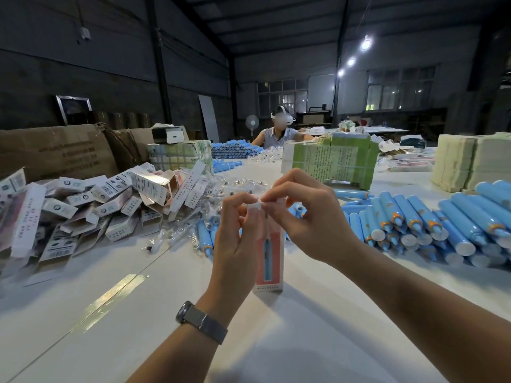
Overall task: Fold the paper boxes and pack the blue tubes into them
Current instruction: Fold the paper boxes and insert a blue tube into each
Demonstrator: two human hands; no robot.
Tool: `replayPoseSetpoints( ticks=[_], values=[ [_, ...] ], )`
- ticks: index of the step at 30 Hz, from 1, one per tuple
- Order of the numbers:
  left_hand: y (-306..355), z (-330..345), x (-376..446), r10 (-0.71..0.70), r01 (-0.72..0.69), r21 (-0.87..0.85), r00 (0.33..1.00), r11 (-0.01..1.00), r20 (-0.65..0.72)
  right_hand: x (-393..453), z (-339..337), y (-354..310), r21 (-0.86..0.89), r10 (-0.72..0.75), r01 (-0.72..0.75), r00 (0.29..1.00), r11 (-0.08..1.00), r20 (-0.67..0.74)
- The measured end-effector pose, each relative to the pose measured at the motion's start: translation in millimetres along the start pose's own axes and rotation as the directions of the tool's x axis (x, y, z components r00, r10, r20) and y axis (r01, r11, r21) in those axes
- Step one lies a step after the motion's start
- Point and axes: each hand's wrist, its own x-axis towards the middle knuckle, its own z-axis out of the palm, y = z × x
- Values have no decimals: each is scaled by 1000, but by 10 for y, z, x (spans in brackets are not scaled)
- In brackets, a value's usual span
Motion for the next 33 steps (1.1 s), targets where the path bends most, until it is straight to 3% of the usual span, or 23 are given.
replayPoseSetpoints(
  ticks=[11,19,25,33],
  values=[
    [-27,-9,-14,43,-46,69,998,997,35,-19,12,8,-87,-34,36,999,996,24],
    [-112,12,-30,104,-106,148,994,983,23,38,-22,-38,-25,69,-68,997,997,27],
    [-142,-7,-13,168,-175,226,985,958,49,108,-98,-73,172,194,-201,979,964,59],
    [-158,-7,-15,186,-196,250,980,948,63,156,-144,-72,180,224,-249,963,952,149]
  ],
)
